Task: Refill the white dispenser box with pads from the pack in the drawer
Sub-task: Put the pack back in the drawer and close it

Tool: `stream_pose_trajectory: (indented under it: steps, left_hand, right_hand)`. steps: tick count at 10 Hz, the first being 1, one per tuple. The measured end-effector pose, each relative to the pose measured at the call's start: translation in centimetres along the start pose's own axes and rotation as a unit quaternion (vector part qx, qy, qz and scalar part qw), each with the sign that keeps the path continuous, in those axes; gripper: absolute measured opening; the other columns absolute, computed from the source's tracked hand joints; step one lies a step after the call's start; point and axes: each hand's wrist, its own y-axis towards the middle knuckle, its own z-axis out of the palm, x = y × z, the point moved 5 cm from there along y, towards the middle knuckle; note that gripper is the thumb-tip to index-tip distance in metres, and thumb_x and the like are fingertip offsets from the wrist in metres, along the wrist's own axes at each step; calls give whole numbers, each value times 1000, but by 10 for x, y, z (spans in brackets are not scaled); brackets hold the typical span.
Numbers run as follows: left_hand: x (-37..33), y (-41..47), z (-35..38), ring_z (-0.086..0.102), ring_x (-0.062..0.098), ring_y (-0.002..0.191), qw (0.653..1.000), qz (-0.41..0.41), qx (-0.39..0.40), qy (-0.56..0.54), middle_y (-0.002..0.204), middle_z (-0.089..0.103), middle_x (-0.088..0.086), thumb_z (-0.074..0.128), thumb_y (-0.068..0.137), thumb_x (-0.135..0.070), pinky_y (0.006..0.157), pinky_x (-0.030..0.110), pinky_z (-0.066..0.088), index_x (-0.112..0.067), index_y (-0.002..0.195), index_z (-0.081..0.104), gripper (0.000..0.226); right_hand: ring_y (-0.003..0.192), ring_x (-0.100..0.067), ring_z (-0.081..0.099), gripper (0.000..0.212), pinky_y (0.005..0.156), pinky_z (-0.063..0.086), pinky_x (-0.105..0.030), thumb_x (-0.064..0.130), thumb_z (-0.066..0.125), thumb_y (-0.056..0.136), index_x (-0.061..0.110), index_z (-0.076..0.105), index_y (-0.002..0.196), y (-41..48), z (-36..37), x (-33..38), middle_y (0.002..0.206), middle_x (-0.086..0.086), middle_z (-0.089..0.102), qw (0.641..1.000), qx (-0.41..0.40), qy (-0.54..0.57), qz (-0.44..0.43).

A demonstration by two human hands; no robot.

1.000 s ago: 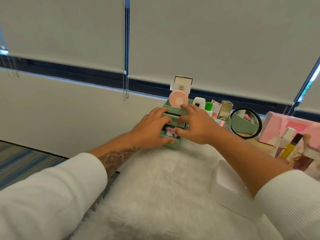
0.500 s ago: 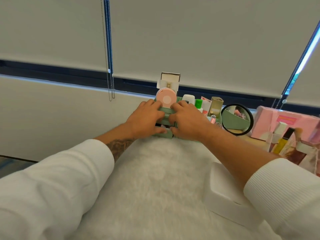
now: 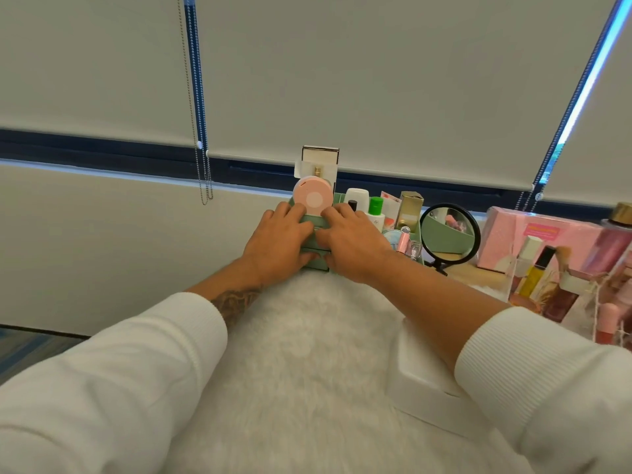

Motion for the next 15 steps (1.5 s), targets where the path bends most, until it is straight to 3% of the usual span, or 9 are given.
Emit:
stream_pose_trajectory:
  steps: [2, 3, 5, 6, 7, 9, 13, 14, 15]
  left_hand:
    - [-2, -28, -24, 28, 29, 146, 999, -19, -6, -50, 155, 39, 9, 67, 89, -39, 116, 48, 35, -17, 123, 61, 41]
    - [-15, -54, -33, 30, 24, 144, 992, -43, 43, -109, 154, 40, 6, 65, 91, -46, 116, 45, 33, -19, 133, 57, 50]
    - [-48, -110, -27, 40, 17, 137, 948, -118, 192, -223, 150, 44, -6, 55, 92, -63, 112, 38, 37, -24, 140, 50, 61]
    - [-60, -129, -24, 36, 16, 141, 957, -108, 191, -189, 153, 43, -7, 48, 95, -64, 115, 35, 29, -25, 145, 46, 64]
    - [-62, -132, -29, 35, 15, 142, 958, -126, 162, -202, 152, 44, -8, 50, 96, -61, 116, 32, 24, -24, 144, 49, 61]
    - [-65, -136, -39, 38, 12, 141, 950, -156, 159, -219, 151, 47, -9, 55, 95, -59, 114, 27, 25, -25, 141, 54, 58]
    - [-61, -134, -32, 29, 9, 146, 948, -147, 178, -219, 157, 38, -12, 46, 97, -61, 119, 26, 18, -29, 148, 45, 60]
    - [-58, -133, -27, 11, 7, 152, 942, -157, 196, -221, 163, 22, -19, 41, 98, -64, 123, 27, 6, -35, 152, 35, 62]
    - [-65, -131, -15, 18, -2, 148, 962, -114, 167, -185, 155, 17, -30, 36, 97, -67, 120, 31, 16, -44, 147, 35, 56]
  right_hand:
    - [137, -23, 34, 27, 108, 36, -43, 42, 60, 92, 27, 67, 113, -53, -46, -7, 150, -1, 42, 991, -4, 130, 36]
    - [131, -18, 40, 33, 102, 39, -38, 52, 58, 92, 30, 65, 116, -91, -54, -8, 142, 6, 48, 979, 65, 177, 82]
    - [117, -14, 52, 71, 96, 47, -37, 83, 39, 81, 36, 55, 131, -154, -48, 8, 142, 9, 50, 944, 144, 227, 191]
    - [132, -21, 44, 90, 107, 40, -42, 91, 30, 75, 35, 42, 144, -178, -50, 16, 153, 5, 41, 944, 152, 190, 224]
    - [131, -22, 45, 88, 107, 38, -41, 88, 32, 77, 35, 37, 147, -191, -50, 20, 152, 5, 42, 939, 165, 184, 238]
    - [122, -16, 50, 67, 101, 43, -35, 71, 44, 85, 35, 46, 141, -176, -41, 1, 143, 9, 50, 953, 156, 198, 170]
    - [127, -12, 48, 70, 105, 42, -33, 76, 41, 84, 35, 48, 141, -145, -15, -32, 146, 14, 48, 956, 145, 199, 160]
    - [135, -8, 38, 76, 113, 30, -30, 80, 33, 83, 37, 42, 145, -148, -18, -31, 151, 16, 41, 965, 123, 179, 149]
    - [145, -6, 20, 79, 120, 11, -31, 84, 27, 81, 43, 32, 149, -144, -22, -24, 159, 21, 24, 964, 152, 172, 136]
